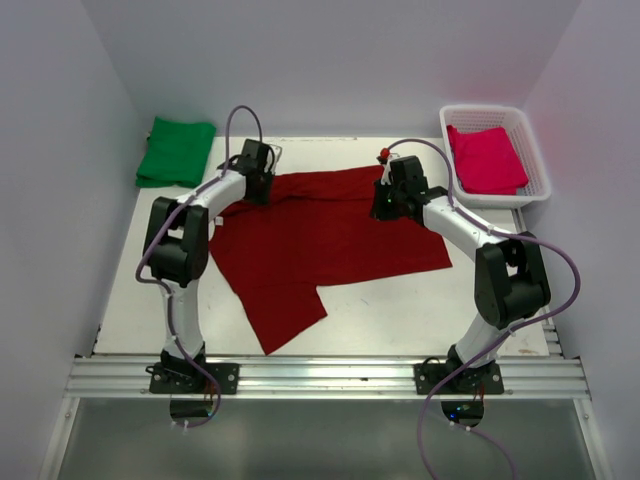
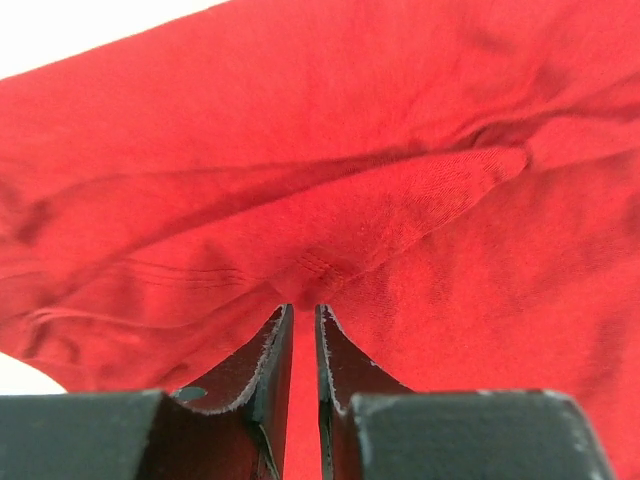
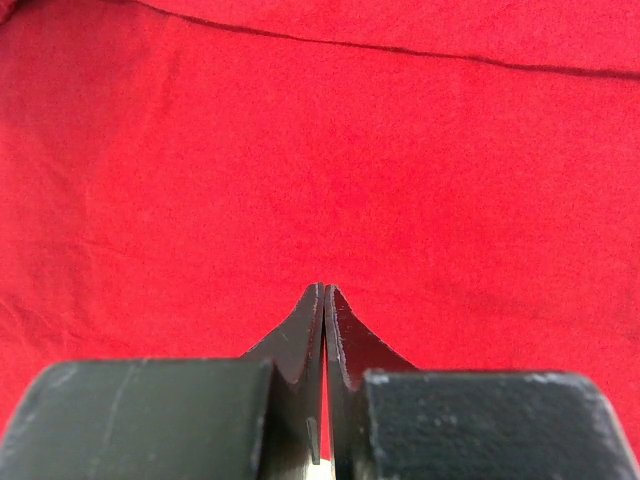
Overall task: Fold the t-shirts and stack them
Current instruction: Fold the flattened tshirt in 1/3 of the way
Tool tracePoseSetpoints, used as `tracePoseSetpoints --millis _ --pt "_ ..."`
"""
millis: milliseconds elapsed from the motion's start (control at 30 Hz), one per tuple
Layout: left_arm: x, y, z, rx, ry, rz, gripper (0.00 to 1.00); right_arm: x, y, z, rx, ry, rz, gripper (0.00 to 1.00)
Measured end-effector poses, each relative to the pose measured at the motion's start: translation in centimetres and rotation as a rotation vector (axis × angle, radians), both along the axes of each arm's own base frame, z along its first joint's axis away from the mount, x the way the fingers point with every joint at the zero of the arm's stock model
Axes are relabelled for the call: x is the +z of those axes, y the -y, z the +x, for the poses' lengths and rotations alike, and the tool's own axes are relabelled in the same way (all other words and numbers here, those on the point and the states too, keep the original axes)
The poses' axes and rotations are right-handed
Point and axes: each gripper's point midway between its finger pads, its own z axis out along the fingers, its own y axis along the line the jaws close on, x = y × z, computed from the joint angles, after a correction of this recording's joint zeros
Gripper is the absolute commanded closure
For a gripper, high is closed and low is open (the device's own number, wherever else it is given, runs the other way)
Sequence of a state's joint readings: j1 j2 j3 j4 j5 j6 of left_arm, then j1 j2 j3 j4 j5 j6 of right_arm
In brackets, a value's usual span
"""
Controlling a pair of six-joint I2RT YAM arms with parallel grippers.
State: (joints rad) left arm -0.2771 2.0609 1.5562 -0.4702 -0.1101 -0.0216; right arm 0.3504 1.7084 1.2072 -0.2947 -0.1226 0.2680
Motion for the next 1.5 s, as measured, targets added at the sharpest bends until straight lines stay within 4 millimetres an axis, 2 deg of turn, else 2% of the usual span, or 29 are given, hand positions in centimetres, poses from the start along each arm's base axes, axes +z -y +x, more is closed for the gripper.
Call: tracePoseSetpoints --millis 200,633,833,1000,1233,1400,1500 --pt "-3.1 0.0 -1.0 -0.007 -0.082 0.012 0.83 -0.1 0.1 -0.1 0.000 -0.006 -0.003 1.00" --pt "-3.2 0.0 -0.7 -0.006 -0.077 0.014 0.84 -0.1 0.1 -0.2 0.005 -0.006 -0.008 1.00" --pt "-3.1 -0.4 -0.5 0.001 -0.066 0.033 0.70 -0.1 0.1 -0.2 0.006 -0.006 -0.008 1.00" --pt "-3.0 -0.6 -0.3 0.008 -0.055 0.043 0.69 -0.1 0.1 -0.2 0.006 -0.006 -0.008 1.00" --pt "-2.8 -0.4 0.1 0.007 -0.040 0.037 0.83 -0.1 0.1 -0.2 0.011 -0.004 -0.011 1.00" --pt "-2.8 -0.3 0.4 0.006 -0.024 0.030 0.88 -0.2 0.1 -0.2 0.012 -0.004 -0.012 1.00" --pt "-2.8 -0.2 0.5 0.005 -0.019 0.027 1.00 -0.2 0.1 -0.2 0.012 -0.004 -0.012 1.00"
